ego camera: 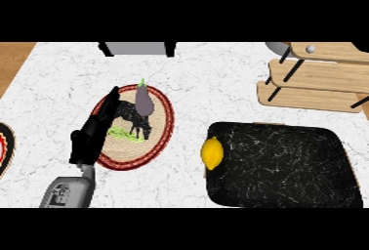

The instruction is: Pick the bell pepper from the tray and place it in the tiered shelf

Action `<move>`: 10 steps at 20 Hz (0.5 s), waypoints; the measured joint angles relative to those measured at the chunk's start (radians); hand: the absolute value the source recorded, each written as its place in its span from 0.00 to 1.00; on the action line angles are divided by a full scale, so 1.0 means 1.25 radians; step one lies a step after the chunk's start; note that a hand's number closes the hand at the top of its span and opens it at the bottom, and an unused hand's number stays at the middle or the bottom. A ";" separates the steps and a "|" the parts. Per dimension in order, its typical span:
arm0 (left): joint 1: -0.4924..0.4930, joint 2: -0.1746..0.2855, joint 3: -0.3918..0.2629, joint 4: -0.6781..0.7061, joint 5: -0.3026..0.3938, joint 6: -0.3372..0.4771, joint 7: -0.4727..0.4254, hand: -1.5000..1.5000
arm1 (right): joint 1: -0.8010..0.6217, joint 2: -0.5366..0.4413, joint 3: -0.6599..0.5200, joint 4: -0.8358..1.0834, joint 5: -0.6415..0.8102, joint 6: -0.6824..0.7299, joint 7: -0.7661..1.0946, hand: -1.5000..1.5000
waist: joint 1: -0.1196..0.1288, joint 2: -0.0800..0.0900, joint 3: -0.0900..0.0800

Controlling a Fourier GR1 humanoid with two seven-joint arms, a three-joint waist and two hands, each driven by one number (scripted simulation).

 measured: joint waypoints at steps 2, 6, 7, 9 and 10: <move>-0.017 0.001 0.008 0.023 0.003 -0.004 -0.006 0.50 | 0.001 -0.005 0.006 0.030 0.013 -0.023 -0.011 1.00 | -0.001 0.000 0.000; -0.020 0.012 0.015 0.022 0.006 -0.015 -0.006 0.50 | -0.004 -0.028 0.014 0.126 0.044 -0.101 -0.071 1.00 | 0.002 0.002 0.000; -0.025 0.012 0.018 0.026 0.006 -0.013 -0.008 0.50 | 0.002 -0.038 0.015 0.144 0.043 -0.116 -0.098 1.00 | 0.002 0.002 0.000; -0.029 0.005 0.016 0.033 0.004 -0.010 -0.013 0.50 | -0.007 -0.043 0.016 0.203 0.044 -0.163 -0.141 1.00 | 0.003 0.002 0.000; -0.020 -0.001 0.010 0.026 0.000 -0.006 -0.012 0.50 | -0.008 -0.043 0.014 0.220 0.043 -0.180 -0.152 1.00 | 0.003 0.002 0.000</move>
